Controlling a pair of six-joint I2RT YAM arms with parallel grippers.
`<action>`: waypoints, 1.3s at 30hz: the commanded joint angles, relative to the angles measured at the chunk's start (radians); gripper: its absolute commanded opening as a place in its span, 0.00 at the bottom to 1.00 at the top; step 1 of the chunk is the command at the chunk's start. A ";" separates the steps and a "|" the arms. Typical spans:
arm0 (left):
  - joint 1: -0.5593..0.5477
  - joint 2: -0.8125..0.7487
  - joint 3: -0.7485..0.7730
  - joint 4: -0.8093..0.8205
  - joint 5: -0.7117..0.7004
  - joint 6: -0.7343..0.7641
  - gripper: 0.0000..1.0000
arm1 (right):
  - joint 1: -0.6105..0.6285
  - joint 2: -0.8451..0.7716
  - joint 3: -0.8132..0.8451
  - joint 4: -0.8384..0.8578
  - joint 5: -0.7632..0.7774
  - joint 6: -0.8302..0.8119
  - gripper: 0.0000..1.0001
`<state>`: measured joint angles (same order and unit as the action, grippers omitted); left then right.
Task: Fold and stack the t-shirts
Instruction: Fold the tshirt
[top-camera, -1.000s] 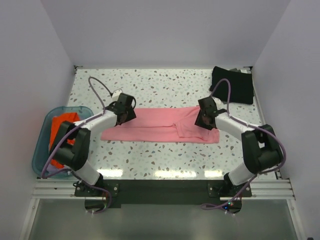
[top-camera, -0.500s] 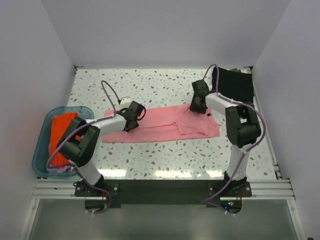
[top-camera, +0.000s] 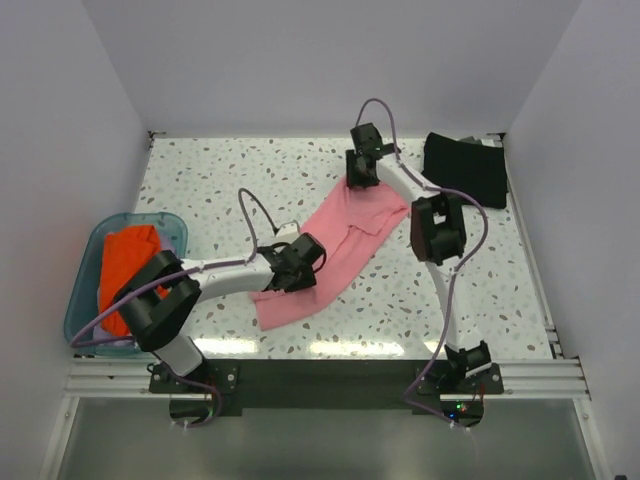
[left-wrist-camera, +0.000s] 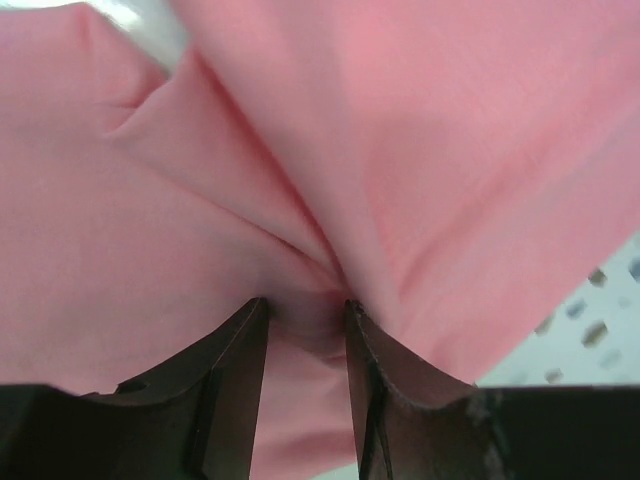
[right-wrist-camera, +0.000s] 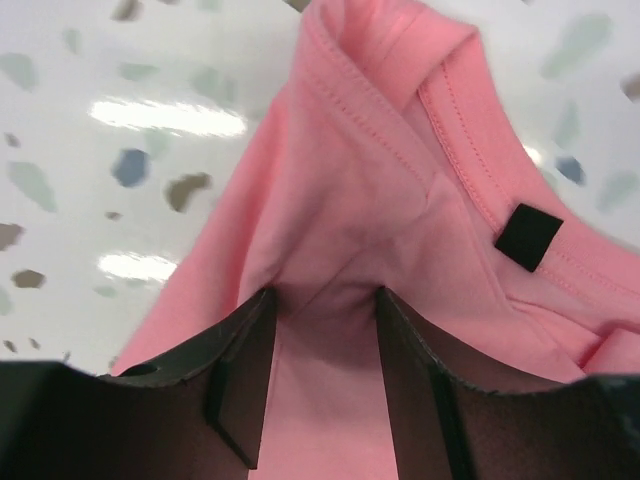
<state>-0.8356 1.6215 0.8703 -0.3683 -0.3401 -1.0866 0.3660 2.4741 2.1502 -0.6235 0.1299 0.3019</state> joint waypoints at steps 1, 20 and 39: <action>-0.077 0.064 0.082 0.043 0.168 -0.090 0.42 | 0.068 0.136 0.181 -0.129 -0.076 -0.125 0.49; -0.097 0.041 0.224 -0.129 -0.123 0.330 0.46 | 0.096 -0.348 -0.223 -0.008 0.205 -0.015 0.74; -0.174 0.026 -0.007 -0.184 -0.042 0.079 0.29 | 0.054 -0.091 -0.250 0.012 0.077 0.034 0.56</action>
<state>-0.9848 1.6638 0.9230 -0.5133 -0.4366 -0.9211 0.4301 2.2993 1.8557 -0.5850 0.2180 0.3470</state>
